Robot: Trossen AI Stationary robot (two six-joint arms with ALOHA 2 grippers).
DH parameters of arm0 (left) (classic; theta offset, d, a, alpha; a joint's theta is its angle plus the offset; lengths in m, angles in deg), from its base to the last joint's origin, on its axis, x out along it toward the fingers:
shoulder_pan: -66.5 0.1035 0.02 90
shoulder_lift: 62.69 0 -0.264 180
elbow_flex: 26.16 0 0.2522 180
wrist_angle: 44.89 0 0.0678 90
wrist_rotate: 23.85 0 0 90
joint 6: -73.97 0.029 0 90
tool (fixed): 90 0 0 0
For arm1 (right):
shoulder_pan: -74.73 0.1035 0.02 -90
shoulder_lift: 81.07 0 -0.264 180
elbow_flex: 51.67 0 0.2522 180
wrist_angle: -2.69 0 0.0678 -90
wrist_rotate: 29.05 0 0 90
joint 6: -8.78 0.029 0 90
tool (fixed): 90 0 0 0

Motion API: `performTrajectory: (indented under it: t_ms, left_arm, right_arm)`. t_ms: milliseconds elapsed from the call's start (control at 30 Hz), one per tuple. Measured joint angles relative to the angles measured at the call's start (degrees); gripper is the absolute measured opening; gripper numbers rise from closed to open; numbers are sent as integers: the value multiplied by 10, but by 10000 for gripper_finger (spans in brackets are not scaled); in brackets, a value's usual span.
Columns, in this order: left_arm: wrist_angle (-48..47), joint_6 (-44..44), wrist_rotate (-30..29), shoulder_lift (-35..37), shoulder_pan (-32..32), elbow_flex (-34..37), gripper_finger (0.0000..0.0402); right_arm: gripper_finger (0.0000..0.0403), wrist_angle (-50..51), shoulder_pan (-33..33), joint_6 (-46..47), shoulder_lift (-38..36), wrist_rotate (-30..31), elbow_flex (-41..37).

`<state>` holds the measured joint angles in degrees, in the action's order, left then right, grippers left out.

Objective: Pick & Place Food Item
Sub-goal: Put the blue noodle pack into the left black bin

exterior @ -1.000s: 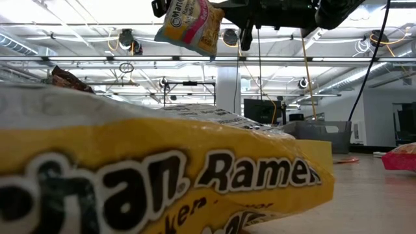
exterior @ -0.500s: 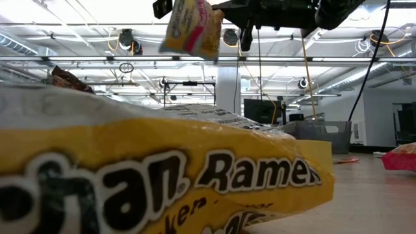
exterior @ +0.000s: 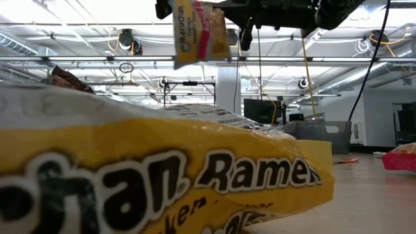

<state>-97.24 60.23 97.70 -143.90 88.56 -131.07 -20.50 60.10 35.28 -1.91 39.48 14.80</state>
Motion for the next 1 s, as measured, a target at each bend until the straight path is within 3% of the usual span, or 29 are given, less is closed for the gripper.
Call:
performTrajectory:
  t_ms: [333, 600, 767, 1000]
  left_arm:
    - [-6, 0, 14, -13, -9, 0, 212]
    - [-14, 33, -19, -13, -17, 0, 196]
    - [-48, 35, -9, -30, -20, 0, 189]
    - [-39, 26, 45, -58, -28, 0, 187]
  right_arm:
    - [0, -1, 1, 11, 0, -14, 0]
    - [0, -28, 1, 21, 0, -26, 0]
    - [0, -49, 1, 30, 0, -29, 0]
    - [0, 4, 1, 13, 0, -59, 28]
